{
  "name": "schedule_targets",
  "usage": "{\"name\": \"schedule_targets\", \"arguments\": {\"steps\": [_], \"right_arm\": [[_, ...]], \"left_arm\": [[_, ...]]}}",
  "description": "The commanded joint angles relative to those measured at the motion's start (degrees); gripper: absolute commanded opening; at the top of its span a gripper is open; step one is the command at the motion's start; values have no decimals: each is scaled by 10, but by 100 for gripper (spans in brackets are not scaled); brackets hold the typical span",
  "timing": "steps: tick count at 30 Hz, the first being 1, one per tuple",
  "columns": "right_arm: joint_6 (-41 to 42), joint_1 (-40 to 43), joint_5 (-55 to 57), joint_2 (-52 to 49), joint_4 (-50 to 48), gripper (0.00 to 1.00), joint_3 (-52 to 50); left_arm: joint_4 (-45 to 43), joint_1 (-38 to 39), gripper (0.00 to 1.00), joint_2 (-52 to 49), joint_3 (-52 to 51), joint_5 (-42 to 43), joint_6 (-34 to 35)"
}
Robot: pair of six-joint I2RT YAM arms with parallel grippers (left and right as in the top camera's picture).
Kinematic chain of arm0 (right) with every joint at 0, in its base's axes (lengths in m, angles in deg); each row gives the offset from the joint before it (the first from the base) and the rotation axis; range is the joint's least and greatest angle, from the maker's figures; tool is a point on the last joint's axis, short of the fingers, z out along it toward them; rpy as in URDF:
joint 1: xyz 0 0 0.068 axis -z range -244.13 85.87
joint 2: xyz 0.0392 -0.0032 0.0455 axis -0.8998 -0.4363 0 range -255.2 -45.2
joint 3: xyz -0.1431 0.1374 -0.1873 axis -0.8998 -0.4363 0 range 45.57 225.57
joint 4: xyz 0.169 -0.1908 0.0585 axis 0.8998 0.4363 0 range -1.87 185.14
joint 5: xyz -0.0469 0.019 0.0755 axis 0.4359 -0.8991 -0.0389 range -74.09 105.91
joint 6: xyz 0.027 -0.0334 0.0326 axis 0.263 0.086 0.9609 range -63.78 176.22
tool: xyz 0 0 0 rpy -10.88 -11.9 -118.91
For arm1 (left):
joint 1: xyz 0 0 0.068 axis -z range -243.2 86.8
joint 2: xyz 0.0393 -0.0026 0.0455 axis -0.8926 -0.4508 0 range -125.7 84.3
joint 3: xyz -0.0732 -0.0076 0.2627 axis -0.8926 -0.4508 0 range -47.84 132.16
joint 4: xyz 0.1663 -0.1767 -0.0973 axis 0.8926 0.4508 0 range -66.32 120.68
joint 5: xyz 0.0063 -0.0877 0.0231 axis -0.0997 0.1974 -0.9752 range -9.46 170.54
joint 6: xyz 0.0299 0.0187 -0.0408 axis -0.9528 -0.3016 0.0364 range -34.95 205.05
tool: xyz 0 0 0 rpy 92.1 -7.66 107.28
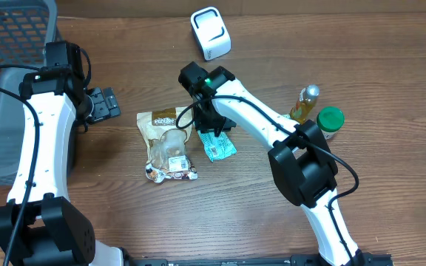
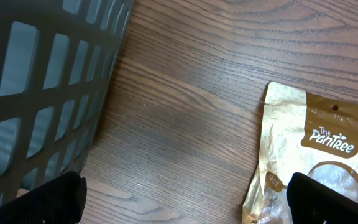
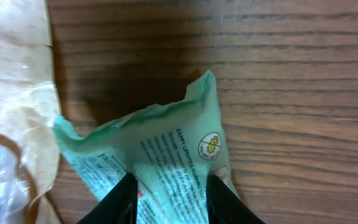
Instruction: Scan the item barcode
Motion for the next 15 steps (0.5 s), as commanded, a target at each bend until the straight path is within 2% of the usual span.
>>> {"name": "schedule_targets", "arguments": {"steps": [1, 3, 7, 15], "right_arm": [[-2, 1, -2, 0, -23, 33, -34], [-2, 1, -2, 0, -39, 35, -49], [-2, 1, -2, 0, -48, 46, -57], [-2, 15, -2, 1, 15, 51, 17]], "left_arm": [[0, -1, 100, 9, 11, -7, -7], [0, -1, 100, 9, 11, -7, -7], [0, -1, 100, 9, 11, -7, -7], [0, -1, 99, 9, 11, -7, -7]]}}
